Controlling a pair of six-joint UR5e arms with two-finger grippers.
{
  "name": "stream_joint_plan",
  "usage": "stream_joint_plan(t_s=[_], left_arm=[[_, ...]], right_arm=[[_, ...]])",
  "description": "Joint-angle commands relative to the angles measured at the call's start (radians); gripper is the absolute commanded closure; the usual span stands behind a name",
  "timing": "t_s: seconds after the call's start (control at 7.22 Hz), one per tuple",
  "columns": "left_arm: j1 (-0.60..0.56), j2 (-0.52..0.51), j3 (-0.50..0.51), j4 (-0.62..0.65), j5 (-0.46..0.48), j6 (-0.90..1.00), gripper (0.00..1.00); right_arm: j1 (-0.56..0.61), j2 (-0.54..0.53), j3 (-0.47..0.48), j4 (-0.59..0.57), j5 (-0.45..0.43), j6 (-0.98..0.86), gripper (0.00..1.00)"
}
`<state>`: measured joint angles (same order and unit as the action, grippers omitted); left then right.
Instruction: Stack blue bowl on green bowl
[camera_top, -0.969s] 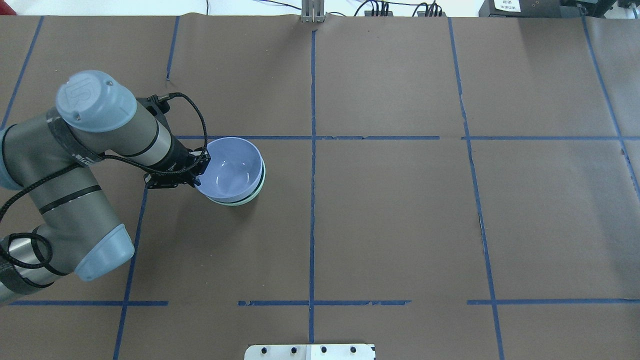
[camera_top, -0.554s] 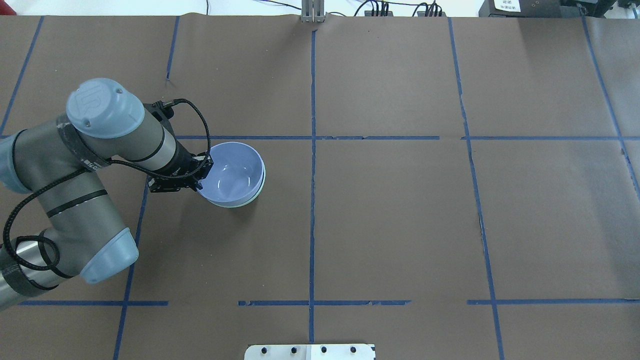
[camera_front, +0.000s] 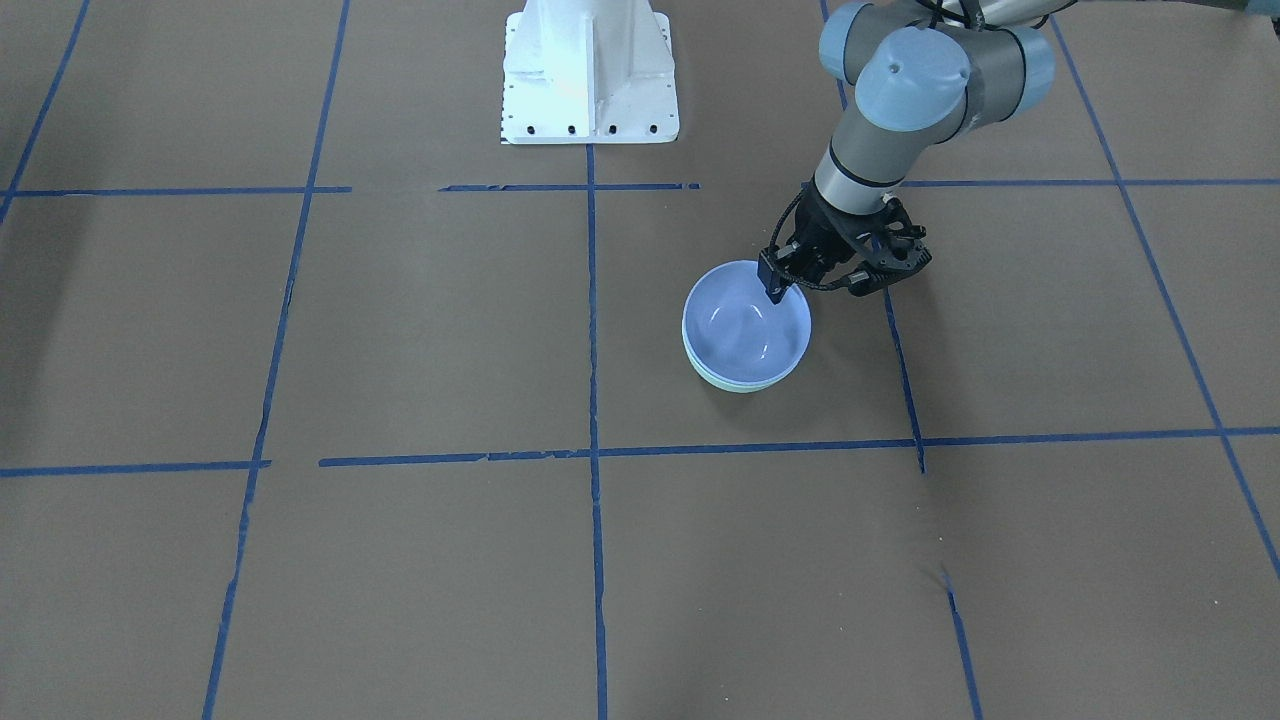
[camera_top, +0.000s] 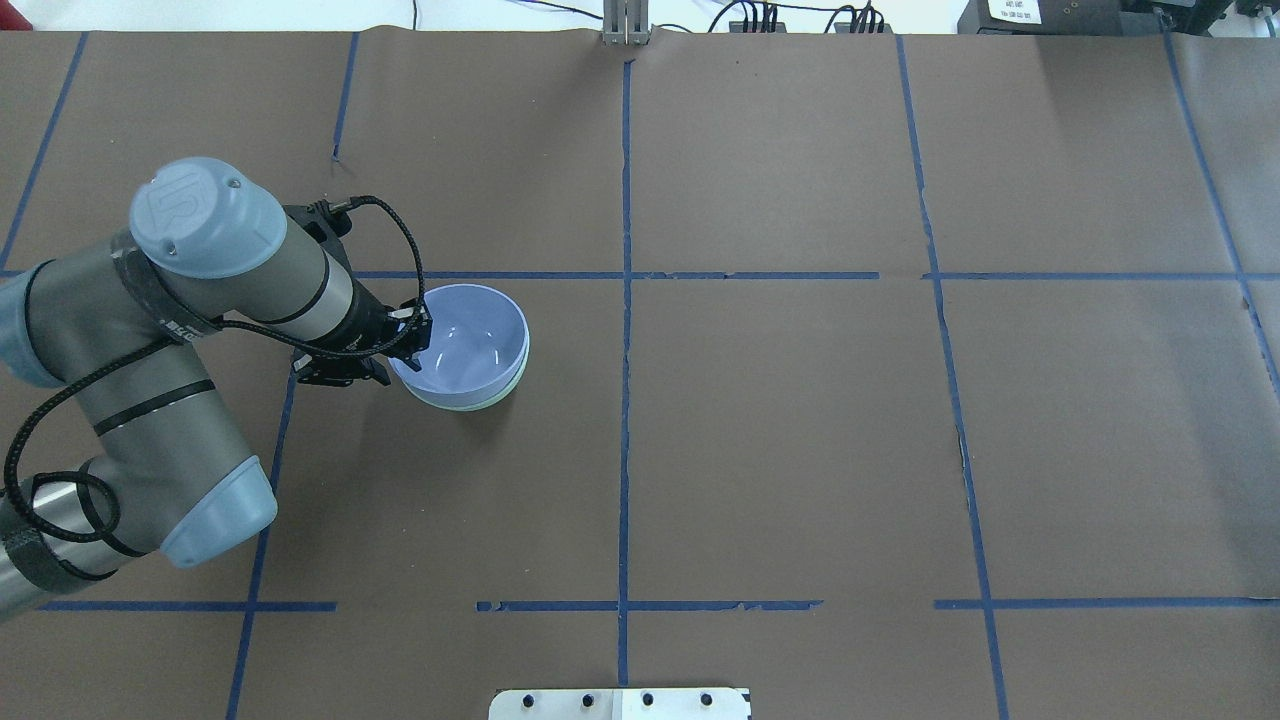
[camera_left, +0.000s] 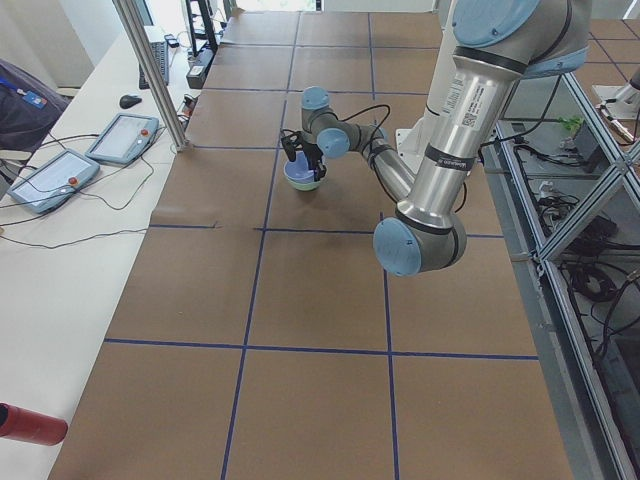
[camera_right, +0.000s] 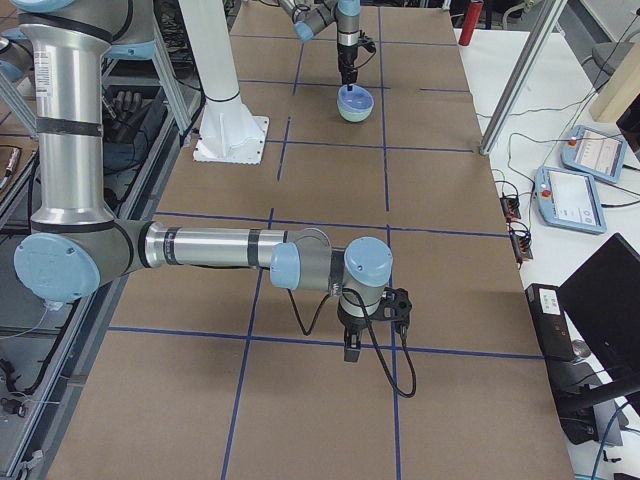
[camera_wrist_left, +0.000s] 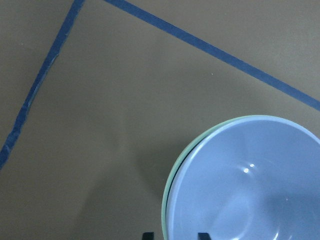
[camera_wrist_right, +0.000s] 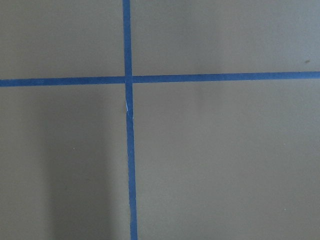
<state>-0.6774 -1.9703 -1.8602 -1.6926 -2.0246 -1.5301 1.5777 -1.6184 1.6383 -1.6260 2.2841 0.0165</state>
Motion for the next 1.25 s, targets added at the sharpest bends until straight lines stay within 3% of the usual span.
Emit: stream_joint_plan(t_s=[0.0, 0.28, 0.69, 0.97, 1.11], left_arm=[[-0.097, 0.020, -0.037, -0.016, -0.013, 0.167, 0.01], [-0.233, 0.159, -0.071, -0.021, -0.093, 0.441, 0.00], [-0.527, 0.370, -0.050, -0.010, -0.195, 1.109, 0.00], [-0.722, 0.454, 0.048, -0.004, -0.197, 1.491, 0.00], [-0.796, 0.467, 0.094, 0.004, -0.197, 1.596, 0.00]], right_arm=[[0.001, 0.000, 0.000, 0.000, 0.000, 0.000, 0.00], [-0.001, 0.000, 0.000, 0.000, 0.000, -0.001, 0.00], [-0.001, 0.002, 0.000, 0.000, 0.000, -0.001, 0.00], [-0.001, 0.000, 0.000, 0.000, 0.000, -0.001, 0.00], [-0.001, 0.002, 0.000, 0.000, 0.000, -0.001, 0.00]])
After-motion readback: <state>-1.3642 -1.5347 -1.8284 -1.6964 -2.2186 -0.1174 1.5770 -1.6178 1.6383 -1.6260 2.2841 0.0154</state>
